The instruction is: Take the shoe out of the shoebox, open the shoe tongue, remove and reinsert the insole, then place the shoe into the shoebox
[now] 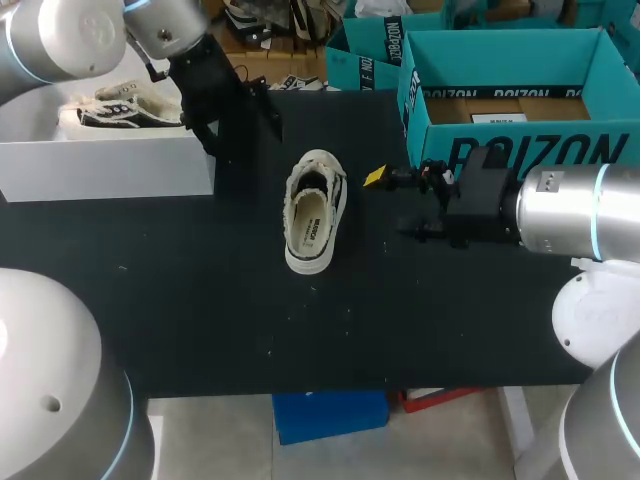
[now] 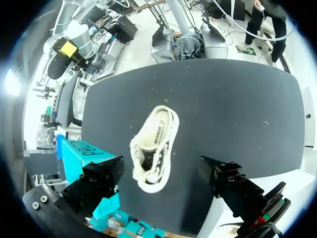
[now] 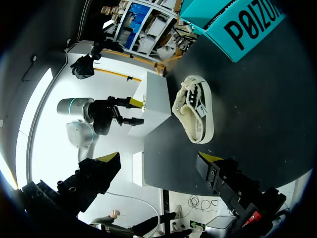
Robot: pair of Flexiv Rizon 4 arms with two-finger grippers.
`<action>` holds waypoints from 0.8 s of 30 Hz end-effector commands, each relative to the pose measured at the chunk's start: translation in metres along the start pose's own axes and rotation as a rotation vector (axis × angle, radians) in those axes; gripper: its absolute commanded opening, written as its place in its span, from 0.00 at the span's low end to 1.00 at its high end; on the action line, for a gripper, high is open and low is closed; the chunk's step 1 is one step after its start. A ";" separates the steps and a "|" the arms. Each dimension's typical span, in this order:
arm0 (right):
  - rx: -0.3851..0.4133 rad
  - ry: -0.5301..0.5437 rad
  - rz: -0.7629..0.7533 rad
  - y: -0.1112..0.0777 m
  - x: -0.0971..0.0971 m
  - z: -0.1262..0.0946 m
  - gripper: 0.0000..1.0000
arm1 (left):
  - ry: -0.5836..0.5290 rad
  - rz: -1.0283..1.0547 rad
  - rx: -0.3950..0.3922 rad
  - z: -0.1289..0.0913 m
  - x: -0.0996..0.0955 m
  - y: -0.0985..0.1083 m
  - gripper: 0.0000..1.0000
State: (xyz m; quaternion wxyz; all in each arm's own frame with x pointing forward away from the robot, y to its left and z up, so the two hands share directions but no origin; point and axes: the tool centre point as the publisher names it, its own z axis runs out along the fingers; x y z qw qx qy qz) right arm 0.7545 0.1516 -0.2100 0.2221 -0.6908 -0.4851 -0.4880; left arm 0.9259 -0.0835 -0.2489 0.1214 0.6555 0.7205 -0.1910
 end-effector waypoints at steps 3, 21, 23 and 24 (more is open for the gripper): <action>0.000 0.002 0.000 0.000 0.000 0.001 1.00 | 0.004 0.001 -0.002 -0.001 0.000 -0.001 1.00; 0.000 0.002 0.000 0.000 0.000 0.001 1.00 | -0.011 -0.135 0.011 -0.004 -0.004 0.003 1.00; 0.000 0.002 0.000 0.000 0.000 0.001 1.00 | -0.032 -0.189 0.016 -0.012 -0.008 0.000 1.00; 0.000 0.002 0.000 0.000 0.000 0.001 1.00 | -0.027 -0.223 0.006 -0.017 -0.009 -0.002 1.00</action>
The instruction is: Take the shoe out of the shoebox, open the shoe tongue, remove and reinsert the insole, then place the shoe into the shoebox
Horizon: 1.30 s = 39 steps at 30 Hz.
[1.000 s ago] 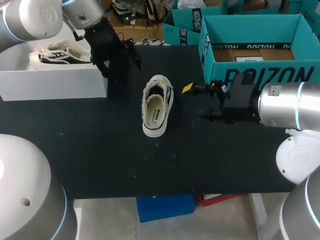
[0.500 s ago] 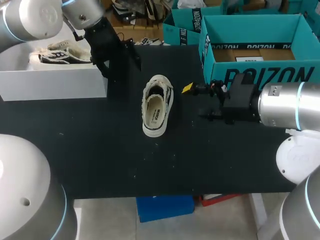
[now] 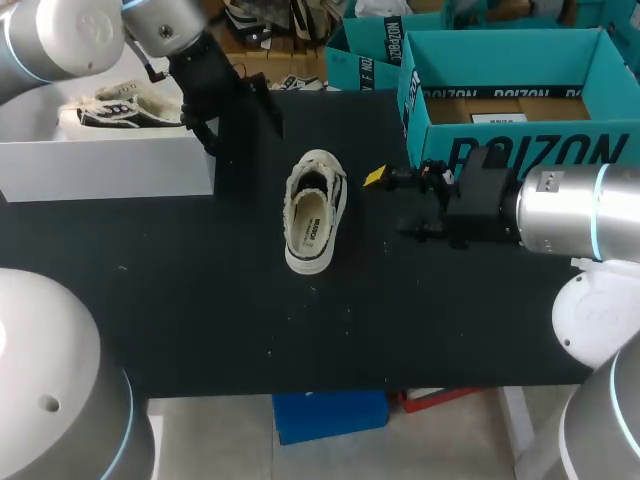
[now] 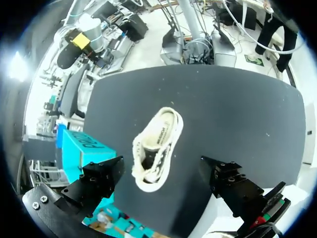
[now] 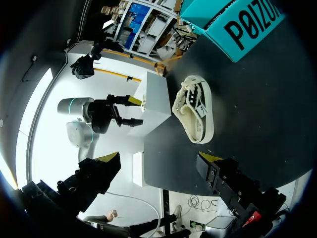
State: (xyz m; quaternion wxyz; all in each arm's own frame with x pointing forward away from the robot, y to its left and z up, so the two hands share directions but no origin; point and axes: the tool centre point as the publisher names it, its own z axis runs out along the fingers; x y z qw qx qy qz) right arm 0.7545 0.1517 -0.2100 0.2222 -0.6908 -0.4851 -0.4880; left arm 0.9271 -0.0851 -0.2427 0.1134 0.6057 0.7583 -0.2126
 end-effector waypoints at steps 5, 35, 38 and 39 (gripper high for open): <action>0.000 0.002 0.000 0.000 0.000 0.001 1.00 | -0.003 -0.264 -0.010 -0.038 -0.002 -0.018 1.00; 0.000 0.002 0.000 0.000 0.000 0.001 1.00 | -0.475 -0.953 -0.015 -0.019 0.147 -0.098 1.00; 0.000 0.002 0.000 0.000 0.000 0.001 1.00 | -0.504 -0.964 -0.016 -0.018 0.146 -0.095 1.00; 0.000 0.002 0.000 0.000 0.000 0.001 1.00 | -0.512 -0.970 -0.021 -0.018 0.146 -0.093 1.00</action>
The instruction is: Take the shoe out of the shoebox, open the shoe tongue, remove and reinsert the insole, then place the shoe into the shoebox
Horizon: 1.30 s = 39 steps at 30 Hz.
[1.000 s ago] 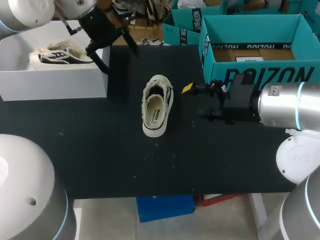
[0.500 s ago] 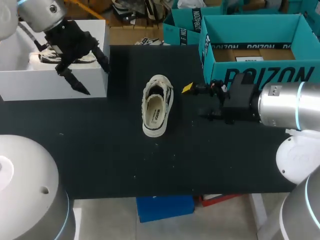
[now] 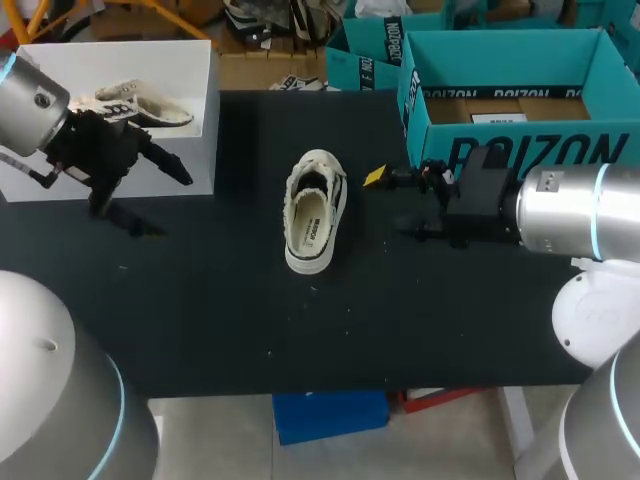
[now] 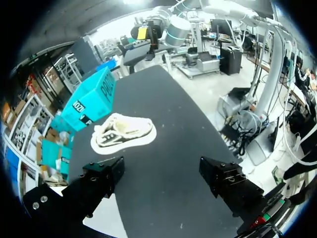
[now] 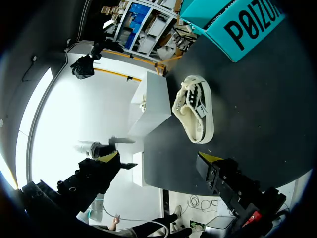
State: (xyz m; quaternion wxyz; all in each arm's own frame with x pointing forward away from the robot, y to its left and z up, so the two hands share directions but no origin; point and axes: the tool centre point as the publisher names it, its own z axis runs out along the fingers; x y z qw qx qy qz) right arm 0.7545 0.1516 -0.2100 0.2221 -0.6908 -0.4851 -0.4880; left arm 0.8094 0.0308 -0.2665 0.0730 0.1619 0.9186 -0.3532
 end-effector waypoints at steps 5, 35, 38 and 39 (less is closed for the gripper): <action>0.000 0.002 0.000 0.000 0.000 0.001 1.00 | -0.299 -0.021 0.003 -0.005 0.001 0.008 1.00; 0.341 -0.520 -0.261 0.029 0.026 0.036 1.00 | -0.313 -0.022 0.016 -0.009 -0.003 0.010 1.00; 0.458 -0.665 -0.327 0.037 0.023 0.046 1.00 | -0.313 -0.022 0.016 -0.009 -0.003 0.010 1.00; 0.488 -0.714 -0.349 0.041 0.022 0.049 1.00 | -0.313 -0.022 0.016 -0.009 -0.003 0.010 1.00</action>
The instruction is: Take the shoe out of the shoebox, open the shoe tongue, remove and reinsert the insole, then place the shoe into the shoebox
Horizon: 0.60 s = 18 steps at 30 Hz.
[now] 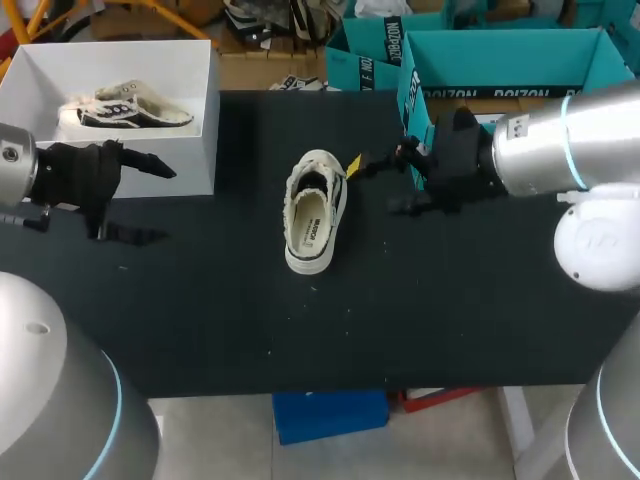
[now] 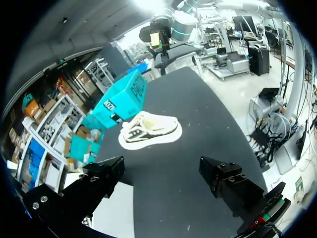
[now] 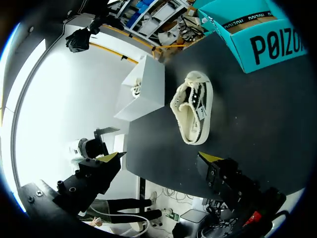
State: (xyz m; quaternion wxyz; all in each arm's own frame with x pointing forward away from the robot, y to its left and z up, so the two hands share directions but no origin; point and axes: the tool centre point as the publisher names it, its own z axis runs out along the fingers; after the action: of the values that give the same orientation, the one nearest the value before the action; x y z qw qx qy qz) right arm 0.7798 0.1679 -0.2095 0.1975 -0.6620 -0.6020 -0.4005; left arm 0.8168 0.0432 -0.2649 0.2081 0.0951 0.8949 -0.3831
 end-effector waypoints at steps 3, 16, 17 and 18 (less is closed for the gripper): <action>0.447 -0.606 -0.214 0.037 0.008 0.028 1.00 | -0.003 0.002 -0.002 0.000 0.001 0.000 1.00; 0.447 -0.606 -0.214 0.037 0.008 0.028 1.00 | -0.003 0.002 -0.002 0.000 0.001 0.000 1.00; 0.447 -0.606 -0.214 0.037 0.008 0.028 1.00 | -0.003 0.002 -0.002 0.000 0.001 0.000 1.00; 0.485 -0.637 -0.227 0.038 0.007 0.032 1.00 | -0.003 0.002 -0.002 0.000 0.001 0.000 1.00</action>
State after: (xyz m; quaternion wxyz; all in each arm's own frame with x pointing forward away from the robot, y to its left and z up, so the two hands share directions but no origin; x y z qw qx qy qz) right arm 0.8165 0.1813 -0.2169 0.1518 -0.6175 -0.7491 -0.1860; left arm 0.8166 0.0434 -0.2644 0.2078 0.0953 0.8950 -0.3829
